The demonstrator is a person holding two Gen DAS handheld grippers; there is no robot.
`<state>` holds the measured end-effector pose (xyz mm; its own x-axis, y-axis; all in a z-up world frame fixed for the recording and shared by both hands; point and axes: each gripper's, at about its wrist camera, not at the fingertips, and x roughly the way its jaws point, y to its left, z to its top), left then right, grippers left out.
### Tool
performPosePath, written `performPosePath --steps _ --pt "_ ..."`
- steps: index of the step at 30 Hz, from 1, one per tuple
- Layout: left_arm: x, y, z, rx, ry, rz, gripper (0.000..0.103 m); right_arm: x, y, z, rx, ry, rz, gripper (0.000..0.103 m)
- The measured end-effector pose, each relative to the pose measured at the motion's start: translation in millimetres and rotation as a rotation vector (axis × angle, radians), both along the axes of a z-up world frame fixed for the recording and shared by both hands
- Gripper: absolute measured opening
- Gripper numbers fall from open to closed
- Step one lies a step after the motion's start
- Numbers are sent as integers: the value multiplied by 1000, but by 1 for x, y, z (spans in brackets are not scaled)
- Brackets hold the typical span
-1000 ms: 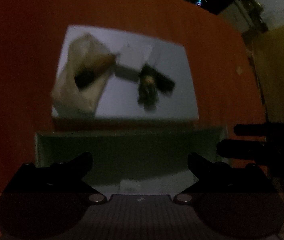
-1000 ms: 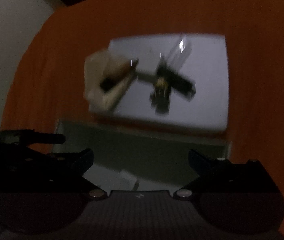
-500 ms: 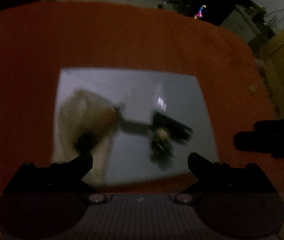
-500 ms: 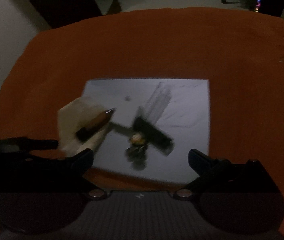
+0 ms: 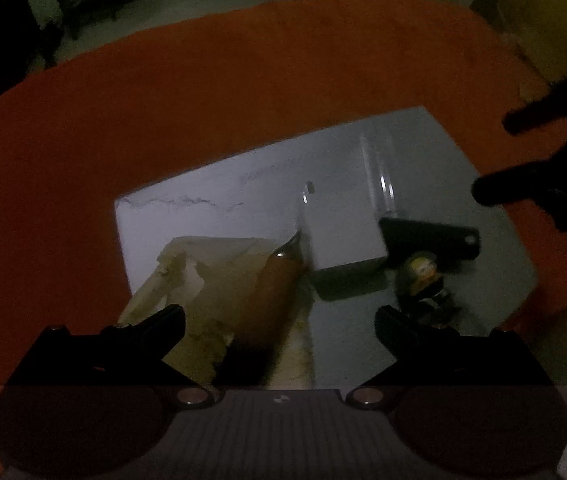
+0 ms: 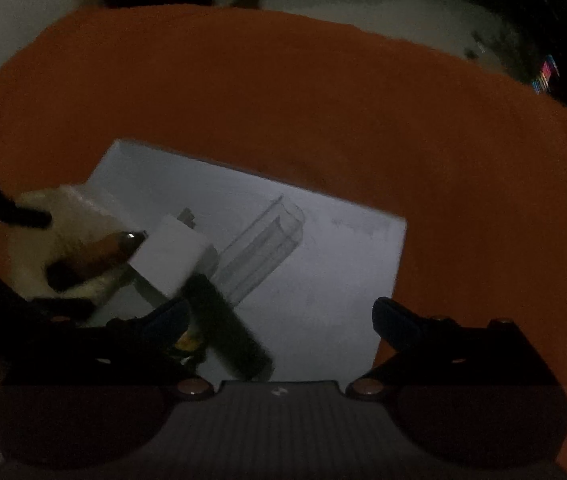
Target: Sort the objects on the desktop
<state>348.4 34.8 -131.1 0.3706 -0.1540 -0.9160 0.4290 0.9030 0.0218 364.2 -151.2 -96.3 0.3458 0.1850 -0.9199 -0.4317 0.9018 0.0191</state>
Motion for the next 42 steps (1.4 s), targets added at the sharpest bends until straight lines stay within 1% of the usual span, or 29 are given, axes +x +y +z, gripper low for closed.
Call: performPosePath --steps 1,4,6,7,9,11,12,13,14,15,16,17,18,19,21,24,26,28,31,32,33,34,35,36,37,39,40,42 --pt "0 0 1 -1 -20 -5 102 1 1 -3 -9 -1 17 97" --pt "-1 3 4 -45 -20 -17 102 3 3 -11 -23 19 33 93" --pt "-4 1 4 -31 -40 -38 102 1 6 -16 -32 35 35 91" --pt "-6 -1 3 -7 -48 -49 102 0 8 -19 -38 44 42 89" --pt "-8 -5 2 30 -61 -73 98 -3 12 -24 -43 53 54 78" --pt "-10 -9 1 48 -66 -93 90 -5 18 -32 -69 69 66 70" --pt "-11 -10 1 49 -61 -103 88 -7 20 -36 -77 74 74 66" --pt "-13 -11 1 49 -57 -113 82 -8 21 -40 -83 79 82 64" --pt "-14 -12 0 51 -57 -120 71 -9 22 -44 -90 84 90 64" --pt "-15 -13 1 54 -60 -130 64 -11 22 -44 -78 75 92 62" --pt "-16 -14 2 56 -62 -139 50 -11 22 -44 -62 68 100 61" --pt "-17 -16 2 59 -65 -148 47 -11 22 -43 -50 70 111 57" --pt "-18 -17 4 56 -75 -155 47 -11 21 -43 -42 72 119 53" --pt "-19 -18 5 50 -76 -160 47 -11 20 -43 -33 71 125 52" --pt "-18 -18 4 56 -65 -155 47 -12 17 -43 -23 79 132 52" --pt "-17 -14 0 98 -78 -153 48 -14 17 -44 -21 93 152 52" --pt "-14 -12 -5 100 -52 -146 48 -15 18 -45 -23 103 169 52" --pt "-12 -10 -12 108 -35 -138 48 -18 20 -48 -35 105 192 52" --pt "-11 -12 -20 139 -29 -131 48 -24 24 -56 -89 101 216 52" --pt "-11 -14 -23 148 -26 -135 48 -26 26 -59 -100 100 229 50" --pt "-12 -16 -25 156 -27 -139 48 -29 27 -60 -104 92 241 45" --pt "-12 -17 -26 156 -27 -137 48 -31 27 -59 -96 86 245 42" --pt "-12 -17 -26 149 -27 -130 46 -31 27 -59 -87 83 240 35" --pt "-13 -15 -24 125 -23 -115 43 -31 27 -58 -82 81 234 35" --pt "-13 -12 -21 101 -19 -101 37 -30 25 -57 -79 84 227 35" --pt "-13 -7 -16 53 -10 -71 34 -31 23 -56 -77 88 222 34" --pt "-13 -4 -14 29 -6 -57 31 -32 22 -55 -82 95 223 34" --pt "-15 0 -10 -4 9 1 27 -31 19 -51 -83 108 219 33"
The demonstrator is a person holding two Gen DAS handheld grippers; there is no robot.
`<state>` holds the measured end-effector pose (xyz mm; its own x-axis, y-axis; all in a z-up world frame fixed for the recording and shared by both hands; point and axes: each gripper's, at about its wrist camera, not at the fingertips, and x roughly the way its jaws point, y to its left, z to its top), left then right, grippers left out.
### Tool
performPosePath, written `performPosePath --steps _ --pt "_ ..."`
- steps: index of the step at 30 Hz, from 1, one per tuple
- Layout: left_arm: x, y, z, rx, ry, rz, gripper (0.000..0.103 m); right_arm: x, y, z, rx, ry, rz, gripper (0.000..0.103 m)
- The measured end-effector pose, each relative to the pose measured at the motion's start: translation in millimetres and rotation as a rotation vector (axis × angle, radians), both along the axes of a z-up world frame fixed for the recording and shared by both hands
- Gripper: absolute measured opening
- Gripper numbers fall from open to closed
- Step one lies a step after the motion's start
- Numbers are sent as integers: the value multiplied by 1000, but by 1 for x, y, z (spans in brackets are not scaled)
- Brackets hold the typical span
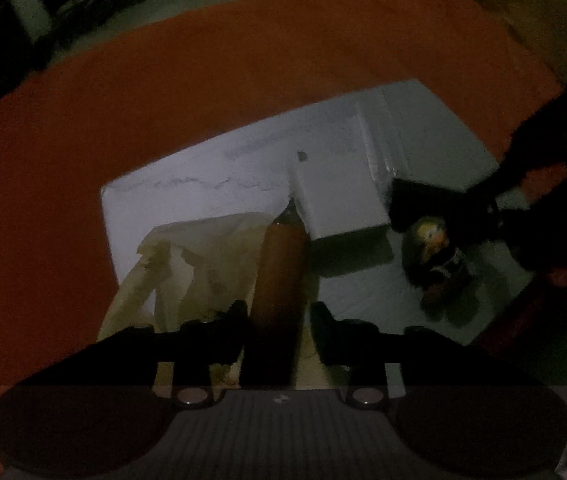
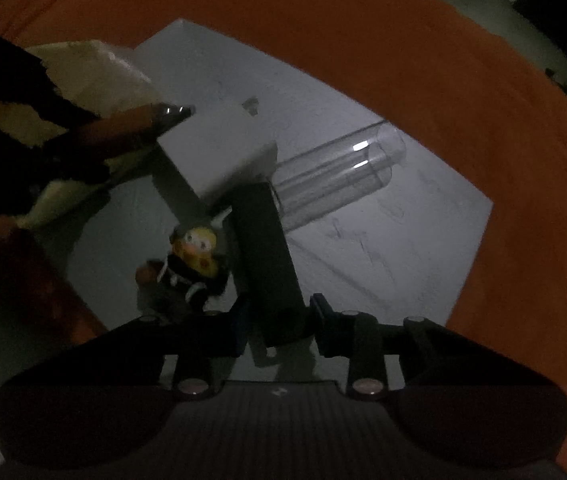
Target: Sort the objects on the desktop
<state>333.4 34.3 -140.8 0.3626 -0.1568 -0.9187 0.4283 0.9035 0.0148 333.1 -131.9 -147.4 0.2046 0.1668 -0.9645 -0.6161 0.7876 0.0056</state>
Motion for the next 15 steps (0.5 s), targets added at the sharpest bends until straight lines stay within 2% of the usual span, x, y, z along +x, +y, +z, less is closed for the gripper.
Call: performPosePath --steps 2,4,7,9,12,13,15 --pt "-1 4 2 -32 24 54 24 3 -7 5 16 36 -67 32" --pt "1 10 1 -74 79 113 24 5 -15 4 36 111 -106 31" --pt "1 10 2 -77 81 118 24 6 -21 -3 10 160 -84 31" --pt "4 6 -1 -49 77 103 25 7 -22 -3 12 155 -86 35" --pt "5 -4 -4 -1 54 72 32 10 -19 3 52 119 -103 41" --pt "3 -5 -6 13 51 59 36 11 -16 5 50 101 -97 42" --pt "3 -9 -9 34 47 39 37 12 -10 7 24 65 -92 44"
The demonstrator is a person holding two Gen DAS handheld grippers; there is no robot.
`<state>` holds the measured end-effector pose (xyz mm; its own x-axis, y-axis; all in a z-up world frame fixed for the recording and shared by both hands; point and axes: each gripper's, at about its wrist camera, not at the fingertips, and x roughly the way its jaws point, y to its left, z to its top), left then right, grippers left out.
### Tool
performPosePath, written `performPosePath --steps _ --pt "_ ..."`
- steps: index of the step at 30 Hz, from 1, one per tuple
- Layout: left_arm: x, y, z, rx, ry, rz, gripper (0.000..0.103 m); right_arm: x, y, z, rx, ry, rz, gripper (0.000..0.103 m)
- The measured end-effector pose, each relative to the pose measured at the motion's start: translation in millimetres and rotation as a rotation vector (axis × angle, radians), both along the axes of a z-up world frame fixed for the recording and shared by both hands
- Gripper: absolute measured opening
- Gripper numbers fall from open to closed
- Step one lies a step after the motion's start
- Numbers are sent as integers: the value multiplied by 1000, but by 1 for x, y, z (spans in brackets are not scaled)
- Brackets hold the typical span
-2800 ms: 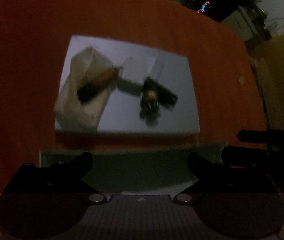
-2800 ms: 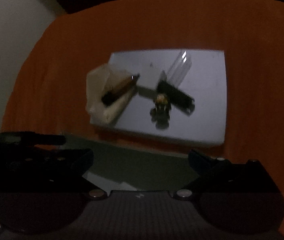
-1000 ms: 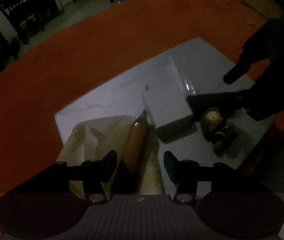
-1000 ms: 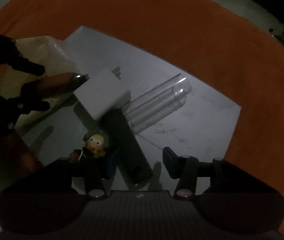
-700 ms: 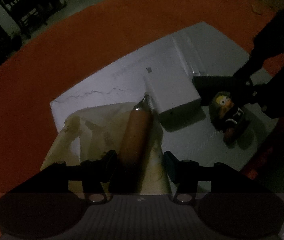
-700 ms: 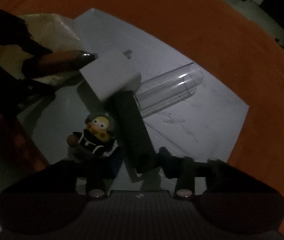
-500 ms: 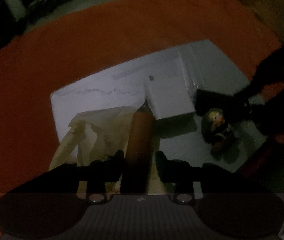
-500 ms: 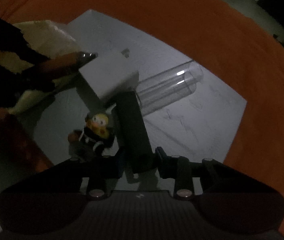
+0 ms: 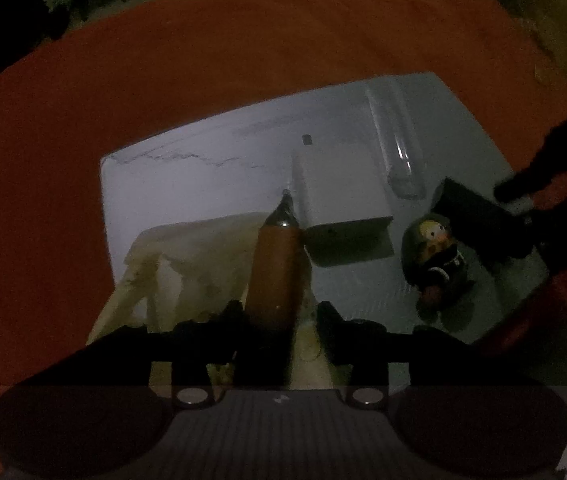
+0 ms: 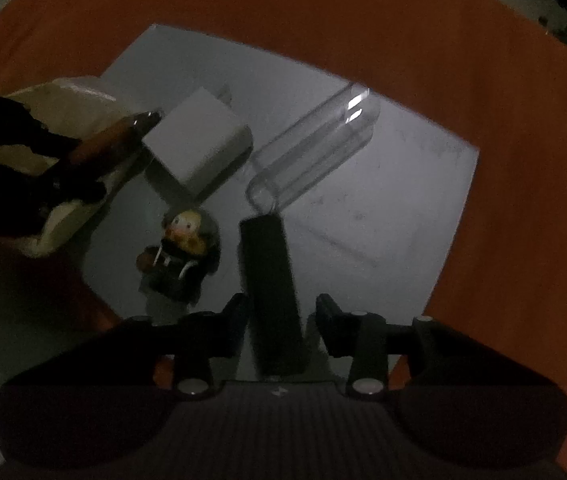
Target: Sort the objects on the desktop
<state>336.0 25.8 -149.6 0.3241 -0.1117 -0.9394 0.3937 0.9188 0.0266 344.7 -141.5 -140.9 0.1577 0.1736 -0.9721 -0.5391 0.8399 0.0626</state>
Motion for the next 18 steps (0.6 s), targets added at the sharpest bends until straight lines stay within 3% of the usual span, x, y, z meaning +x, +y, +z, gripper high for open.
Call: performPosePath --steps 3,5,9,18 --pt "1 -5 0 18 -3 -22 35 1 10 -2 -32 -23 -1 42" --pt "3 -3 0 7 -6 -11 26 -5 12 -5 -42 -24 12 30" --pt "4 10 6 -65 -2 30 22 -13 16 -3 -46 -48 38 29" --pt "4 25 27 -174 6 111 21 -9 14 20 77 -51 -59 29"
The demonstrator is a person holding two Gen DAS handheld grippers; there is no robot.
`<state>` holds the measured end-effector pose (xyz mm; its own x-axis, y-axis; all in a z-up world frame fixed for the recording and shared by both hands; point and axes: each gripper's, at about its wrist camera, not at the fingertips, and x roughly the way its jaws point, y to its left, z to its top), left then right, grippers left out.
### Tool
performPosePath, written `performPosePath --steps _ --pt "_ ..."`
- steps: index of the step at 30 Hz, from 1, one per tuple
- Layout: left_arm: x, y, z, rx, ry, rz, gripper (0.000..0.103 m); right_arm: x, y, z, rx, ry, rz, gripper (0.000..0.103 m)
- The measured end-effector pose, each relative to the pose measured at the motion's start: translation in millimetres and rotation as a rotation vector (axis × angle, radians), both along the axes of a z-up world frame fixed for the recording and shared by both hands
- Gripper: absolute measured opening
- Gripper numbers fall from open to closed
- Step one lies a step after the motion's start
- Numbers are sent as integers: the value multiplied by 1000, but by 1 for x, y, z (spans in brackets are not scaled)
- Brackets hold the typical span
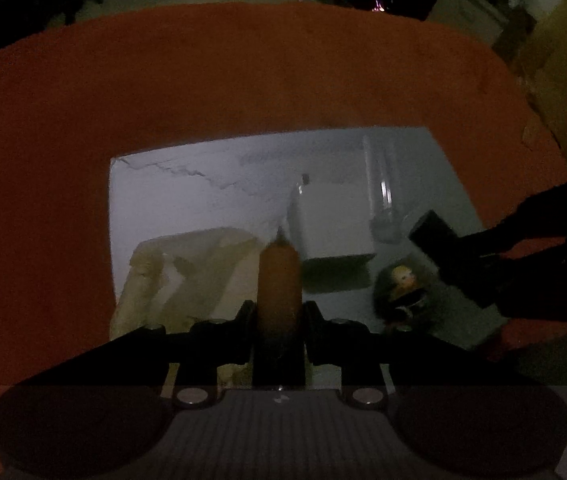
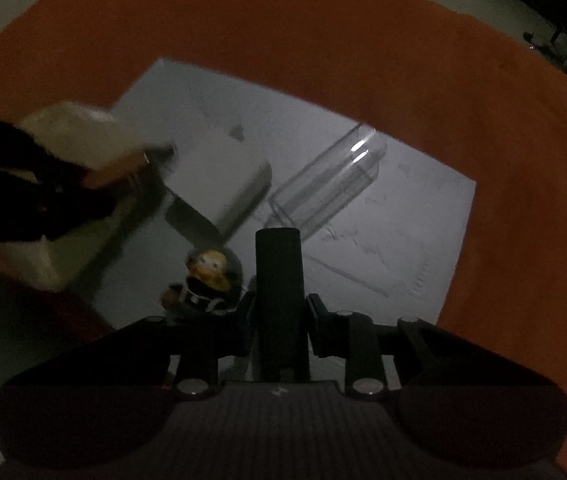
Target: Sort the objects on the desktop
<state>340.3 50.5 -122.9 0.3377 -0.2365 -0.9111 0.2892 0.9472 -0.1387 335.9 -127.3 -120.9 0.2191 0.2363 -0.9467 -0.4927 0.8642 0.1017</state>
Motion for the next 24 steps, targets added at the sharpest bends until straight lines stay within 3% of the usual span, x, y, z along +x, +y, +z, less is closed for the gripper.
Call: performPosePath --steps 12,24 --pt "-8 -10 19 -4 13 23 21 1 -8 8 30 3 -41 29" --pt "-20 -7 48 -71 -9 39 21 -20 -7 36 97 -20 -36 29"
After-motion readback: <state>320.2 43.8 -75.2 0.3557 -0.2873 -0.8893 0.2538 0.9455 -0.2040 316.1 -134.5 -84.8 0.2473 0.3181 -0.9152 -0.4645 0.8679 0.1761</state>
